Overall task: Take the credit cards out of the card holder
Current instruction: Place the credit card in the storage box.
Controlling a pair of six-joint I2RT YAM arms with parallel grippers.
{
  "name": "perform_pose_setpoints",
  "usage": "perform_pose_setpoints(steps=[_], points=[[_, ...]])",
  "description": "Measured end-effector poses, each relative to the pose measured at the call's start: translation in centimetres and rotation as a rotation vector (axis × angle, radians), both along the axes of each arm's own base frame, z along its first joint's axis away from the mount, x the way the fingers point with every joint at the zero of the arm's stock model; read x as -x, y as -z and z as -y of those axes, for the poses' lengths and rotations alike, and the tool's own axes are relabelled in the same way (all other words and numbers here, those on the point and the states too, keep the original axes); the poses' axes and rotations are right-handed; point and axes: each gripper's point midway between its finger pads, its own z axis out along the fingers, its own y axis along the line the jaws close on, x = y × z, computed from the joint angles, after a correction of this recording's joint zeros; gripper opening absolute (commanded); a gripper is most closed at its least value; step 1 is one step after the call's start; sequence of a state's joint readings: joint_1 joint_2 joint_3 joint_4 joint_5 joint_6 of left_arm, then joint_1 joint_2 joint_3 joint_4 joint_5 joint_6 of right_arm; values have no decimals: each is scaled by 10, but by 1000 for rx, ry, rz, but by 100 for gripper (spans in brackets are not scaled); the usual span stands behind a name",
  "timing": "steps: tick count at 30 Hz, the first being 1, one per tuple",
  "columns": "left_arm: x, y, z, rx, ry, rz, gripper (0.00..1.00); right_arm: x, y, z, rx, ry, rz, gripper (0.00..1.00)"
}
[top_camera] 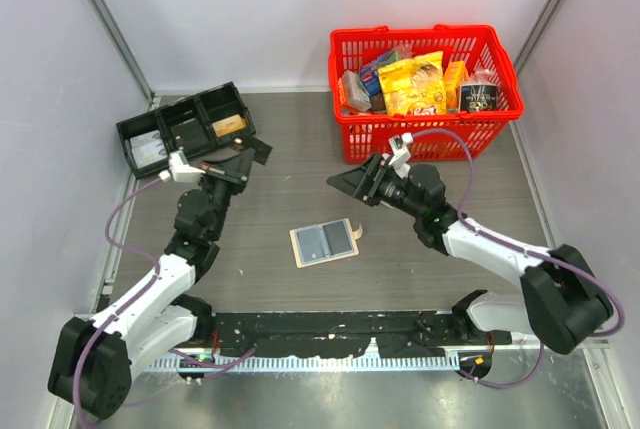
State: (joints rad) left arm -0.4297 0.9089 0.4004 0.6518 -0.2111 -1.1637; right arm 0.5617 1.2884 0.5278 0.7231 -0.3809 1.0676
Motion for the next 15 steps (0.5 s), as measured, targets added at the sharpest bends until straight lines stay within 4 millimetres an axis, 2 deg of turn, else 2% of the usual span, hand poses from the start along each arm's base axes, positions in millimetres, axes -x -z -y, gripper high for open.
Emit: perform_pose_setpoints(steps=[5, 8, 10, 13, 15], points=[[-25, 16, -65, 16, -222, -64, 0, -7, -16, 10, 220, 22, 68, 89], [-41, 33, -104, 43, -346, -119, 0, -5, -20, 24, 334, 40, 105, 93], [-53, 50, -126, 65, -416, -172, 0, -2, -18, 39, 415, 74, 127, 100], [-70, 73, -149, 92, -487, -244, 0, 4, -21, 66, 511, 146, 174, 100], [-85, 82, -165, 113, -535, -273, 0, 9, -32, 87, 559, 219, 235, 100]])
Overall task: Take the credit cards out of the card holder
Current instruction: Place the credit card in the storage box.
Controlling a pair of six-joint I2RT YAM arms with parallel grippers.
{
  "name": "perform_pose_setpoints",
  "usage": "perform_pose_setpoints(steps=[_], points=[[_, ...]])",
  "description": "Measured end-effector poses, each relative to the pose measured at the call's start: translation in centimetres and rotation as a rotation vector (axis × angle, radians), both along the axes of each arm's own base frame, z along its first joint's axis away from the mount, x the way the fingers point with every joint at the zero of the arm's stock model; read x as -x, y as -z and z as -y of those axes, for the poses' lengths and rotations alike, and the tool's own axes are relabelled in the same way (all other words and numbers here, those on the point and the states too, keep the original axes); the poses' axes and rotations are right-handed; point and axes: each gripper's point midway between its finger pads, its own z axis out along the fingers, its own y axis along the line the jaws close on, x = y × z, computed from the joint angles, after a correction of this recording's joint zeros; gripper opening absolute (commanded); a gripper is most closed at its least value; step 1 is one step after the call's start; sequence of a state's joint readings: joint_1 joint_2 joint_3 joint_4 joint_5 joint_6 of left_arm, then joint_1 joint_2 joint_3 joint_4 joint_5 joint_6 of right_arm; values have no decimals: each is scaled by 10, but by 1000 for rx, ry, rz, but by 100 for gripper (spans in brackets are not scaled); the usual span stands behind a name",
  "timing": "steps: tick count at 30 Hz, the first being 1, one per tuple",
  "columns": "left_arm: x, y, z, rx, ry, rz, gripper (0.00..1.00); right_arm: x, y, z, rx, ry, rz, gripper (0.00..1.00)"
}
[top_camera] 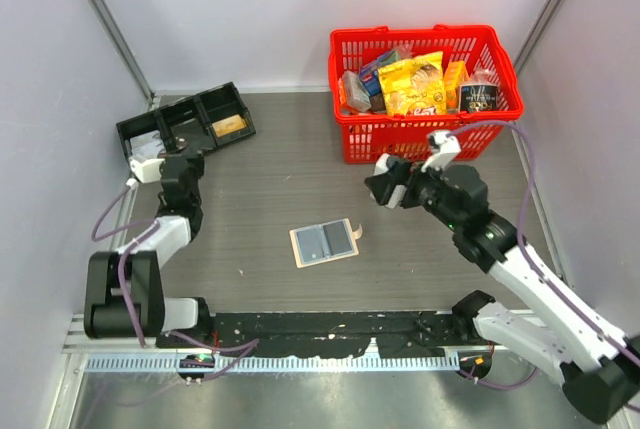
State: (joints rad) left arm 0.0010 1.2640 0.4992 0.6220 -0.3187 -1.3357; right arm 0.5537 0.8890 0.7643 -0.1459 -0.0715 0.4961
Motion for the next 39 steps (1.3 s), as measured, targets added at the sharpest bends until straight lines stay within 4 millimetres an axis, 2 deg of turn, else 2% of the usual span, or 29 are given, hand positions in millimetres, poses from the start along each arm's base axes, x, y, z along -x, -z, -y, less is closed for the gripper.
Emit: perform_pose_setpoints(steps=[4, 7, 11, 14, 18, 25, 33, 39], points=[[-29, 1, -26, 31, -96, -2, 0, 8, -33, 40, 44, 127, 154, 100], [-54, 3, -38, 60, -147, 7, 0, 11, -45, 63, 84, 210, 223, 100], [-88, 22, -47, 116, -195, 8, 0, 10, -46, 85, 155, 290, 255, 100], [-106, 52, -54, 145, -231, -28, 0, 10, -41, 97, 210, 331, 255, 100], [-118, 73, -64, 166, -290, -48, 0, 10, -33, 107, 262, 366, 252, 100], [-137, 68, -80, 180, -360, -4, 0, 10, -25, 118, 318, 401, 246, 100], [-156, 91, -90, 189, -393, -35, 1, 9, -14, 120, 349, 403, 234, 100], [-164, 98, -89, 191, -389, -73, 22, 9, -11, 120, 358, 396, 234, 100]])
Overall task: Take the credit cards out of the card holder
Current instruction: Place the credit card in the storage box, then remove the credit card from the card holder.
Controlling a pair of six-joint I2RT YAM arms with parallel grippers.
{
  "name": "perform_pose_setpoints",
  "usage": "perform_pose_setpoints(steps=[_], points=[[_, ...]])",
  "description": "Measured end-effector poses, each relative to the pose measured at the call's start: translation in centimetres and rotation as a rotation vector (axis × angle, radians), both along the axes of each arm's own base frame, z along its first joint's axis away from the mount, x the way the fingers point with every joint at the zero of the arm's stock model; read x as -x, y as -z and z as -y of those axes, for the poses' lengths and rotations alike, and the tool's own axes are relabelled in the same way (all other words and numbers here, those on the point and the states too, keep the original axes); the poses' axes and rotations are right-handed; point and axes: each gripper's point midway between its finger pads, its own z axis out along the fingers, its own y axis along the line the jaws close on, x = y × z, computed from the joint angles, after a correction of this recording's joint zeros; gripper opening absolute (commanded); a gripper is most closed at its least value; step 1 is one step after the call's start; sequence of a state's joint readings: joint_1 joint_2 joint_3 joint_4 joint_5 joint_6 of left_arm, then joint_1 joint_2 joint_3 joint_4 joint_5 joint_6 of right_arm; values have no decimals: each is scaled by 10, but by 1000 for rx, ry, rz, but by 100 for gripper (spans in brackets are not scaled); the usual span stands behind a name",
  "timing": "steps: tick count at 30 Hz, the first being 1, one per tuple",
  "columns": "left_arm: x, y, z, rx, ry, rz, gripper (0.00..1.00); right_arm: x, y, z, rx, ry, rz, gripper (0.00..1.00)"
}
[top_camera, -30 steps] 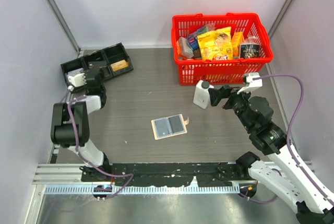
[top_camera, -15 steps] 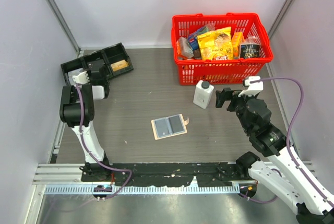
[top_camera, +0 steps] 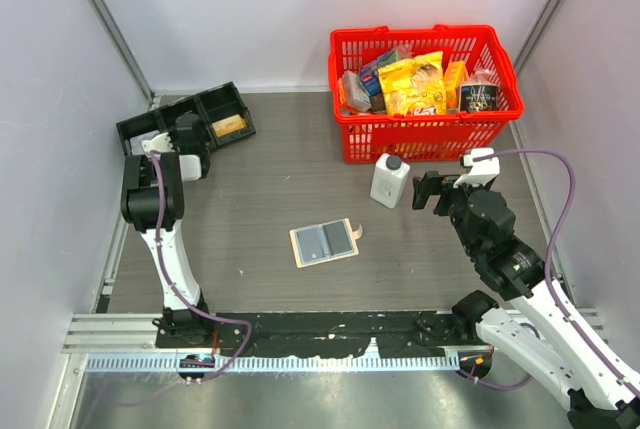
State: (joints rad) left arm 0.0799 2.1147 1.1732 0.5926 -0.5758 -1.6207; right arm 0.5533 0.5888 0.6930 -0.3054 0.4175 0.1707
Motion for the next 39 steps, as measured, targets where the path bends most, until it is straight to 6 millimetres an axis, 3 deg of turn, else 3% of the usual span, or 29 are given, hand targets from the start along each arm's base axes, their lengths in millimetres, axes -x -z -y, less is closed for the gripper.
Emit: perform_pose_setpoints(steps=[8, 20, 25, 28, 32, 36, 39], points=[[3, 12, 4, 48, 5, -34, 53, 1, -3, 1, -6, -1, 12, 100], [25, -11, 19, 125, 56, -24, 95, 6, -16, 0, -47, -8, 24, 100], [43, -32, 33, 150, 116, -24, 100, 5, -24, -9, -54, -40, -10, 93], [58, -51, 49, 144, 181, -38, 100, 2, -21, -20, -39, -87, -65, 88], [75, -89, 79, 81, 319, -53, 100, -1, -8, -41, -10, -168, -173, 85], [101, -123, 131, -44, 527, -86, 100, -2, 20, -60, 7, -245, -302, 85], [129, -132, 182, -156, 724, -143, 100, 4, 36, -71, 12, -297, -374, 85]])
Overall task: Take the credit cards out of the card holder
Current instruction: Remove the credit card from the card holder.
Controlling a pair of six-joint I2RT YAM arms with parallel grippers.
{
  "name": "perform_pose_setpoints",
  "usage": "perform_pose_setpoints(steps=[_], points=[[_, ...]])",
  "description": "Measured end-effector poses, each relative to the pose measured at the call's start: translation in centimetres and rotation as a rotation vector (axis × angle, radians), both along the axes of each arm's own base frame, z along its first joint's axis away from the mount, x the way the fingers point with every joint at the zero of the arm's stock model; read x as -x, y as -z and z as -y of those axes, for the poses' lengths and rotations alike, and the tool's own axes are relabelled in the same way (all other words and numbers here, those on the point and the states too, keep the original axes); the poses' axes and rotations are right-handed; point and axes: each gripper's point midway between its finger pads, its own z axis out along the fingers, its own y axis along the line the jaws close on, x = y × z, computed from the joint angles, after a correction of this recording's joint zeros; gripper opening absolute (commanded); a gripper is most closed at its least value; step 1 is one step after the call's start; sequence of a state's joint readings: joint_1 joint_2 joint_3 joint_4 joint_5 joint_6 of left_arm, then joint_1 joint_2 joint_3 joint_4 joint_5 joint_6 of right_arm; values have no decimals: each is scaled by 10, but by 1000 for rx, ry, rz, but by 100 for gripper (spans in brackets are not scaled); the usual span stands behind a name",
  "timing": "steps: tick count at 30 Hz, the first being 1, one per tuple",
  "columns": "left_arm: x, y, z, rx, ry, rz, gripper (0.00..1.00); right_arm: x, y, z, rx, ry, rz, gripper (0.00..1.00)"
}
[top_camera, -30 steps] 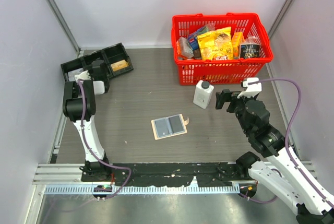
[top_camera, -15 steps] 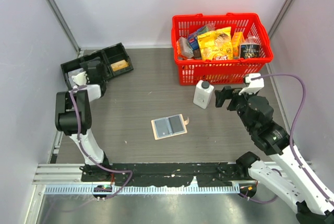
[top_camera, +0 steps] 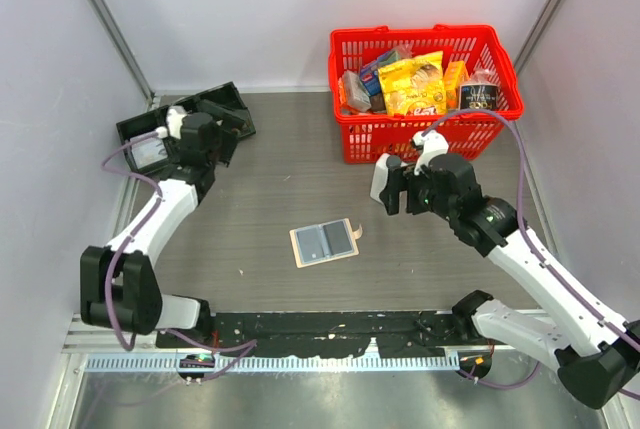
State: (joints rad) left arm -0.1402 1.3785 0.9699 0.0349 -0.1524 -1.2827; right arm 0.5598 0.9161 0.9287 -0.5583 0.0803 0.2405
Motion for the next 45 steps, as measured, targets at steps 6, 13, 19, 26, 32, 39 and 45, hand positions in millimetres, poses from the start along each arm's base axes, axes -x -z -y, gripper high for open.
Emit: perform_pose_setpoints(steps=[6, 13, 19, 26, 32, 39, 45], points=[[72, 25, 71, -214, 337, -100, 99, 13, 20, -35, 31, -102, -72, 85], [138, 58, 66, -393, 511, -219, 100, 39, 61, -94, 142, -253, -151, 79], [167, 72, 51, -514, 596, -297, 100, 43, 103, -134, 231, -319, -209, 73], [188, 77, 42, -548, 617, -274, 99, 44, 151, -160, 310, -357, -277, 69], [207, 111, 35, -546, 627, -341, 100, 47, 169, -187, 341, -403, -284, 68], [217, 131, 35, -510, 629, -367, 99, 55, 188, -198, 386, -438, -302, 68], [215, 135, 40, -482, 634, -361, 98, 55, 195, -196, 415, -429, -301, 65]])
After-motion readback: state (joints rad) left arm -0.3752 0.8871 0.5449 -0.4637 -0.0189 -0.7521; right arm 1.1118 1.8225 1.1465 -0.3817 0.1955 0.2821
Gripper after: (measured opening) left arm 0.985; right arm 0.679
